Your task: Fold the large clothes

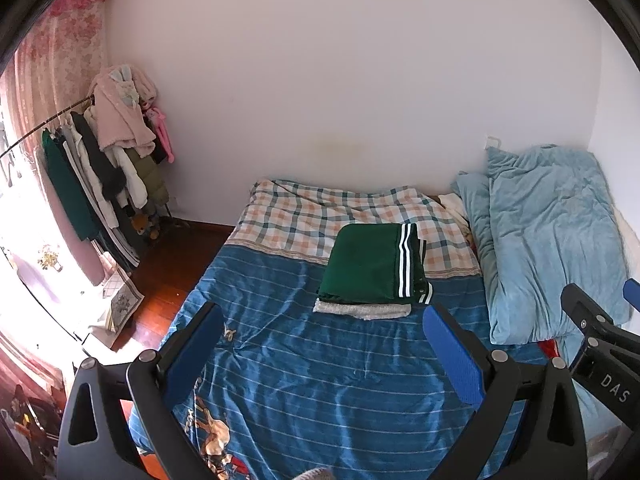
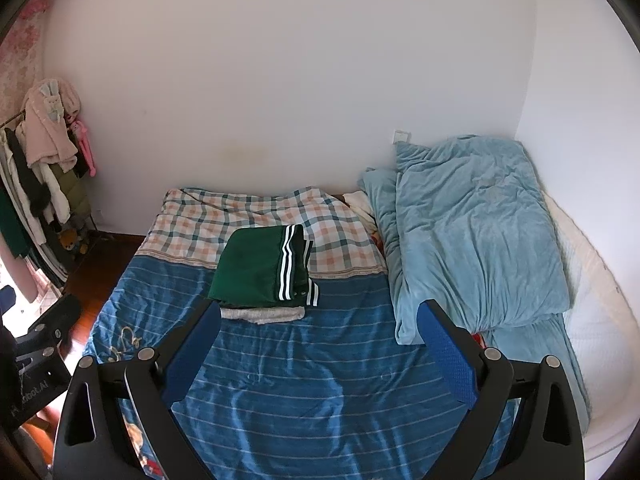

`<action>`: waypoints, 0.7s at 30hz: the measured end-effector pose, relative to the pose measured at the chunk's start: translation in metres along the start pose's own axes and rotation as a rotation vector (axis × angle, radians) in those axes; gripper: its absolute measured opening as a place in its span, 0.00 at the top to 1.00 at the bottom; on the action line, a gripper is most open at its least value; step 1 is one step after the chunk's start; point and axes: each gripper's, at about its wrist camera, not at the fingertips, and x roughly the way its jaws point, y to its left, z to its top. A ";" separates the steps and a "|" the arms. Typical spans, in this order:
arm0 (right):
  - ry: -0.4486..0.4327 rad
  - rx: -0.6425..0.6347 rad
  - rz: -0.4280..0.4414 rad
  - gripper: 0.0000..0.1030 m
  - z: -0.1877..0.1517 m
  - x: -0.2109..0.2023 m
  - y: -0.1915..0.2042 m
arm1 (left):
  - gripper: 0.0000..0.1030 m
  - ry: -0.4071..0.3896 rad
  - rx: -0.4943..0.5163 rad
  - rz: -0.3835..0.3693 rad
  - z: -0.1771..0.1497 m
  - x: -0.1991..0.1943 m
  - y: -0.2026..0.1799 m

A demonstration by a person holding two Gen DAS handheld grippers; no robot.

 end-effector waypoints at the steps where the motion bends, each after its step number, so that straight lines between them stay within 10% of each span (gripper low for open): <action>1: -0.001 -0.002 0.002 0.03 0.002 0.000 0.000 | 0.01 -0.007 0.004 0.006 0.001 -0.001 -0.001; 21: -0.014 -0.007 0.017 0.02 0.012 0.008 0.002 | 0.01 -0.026 0.002 0.000 0.004 -0.002 0.005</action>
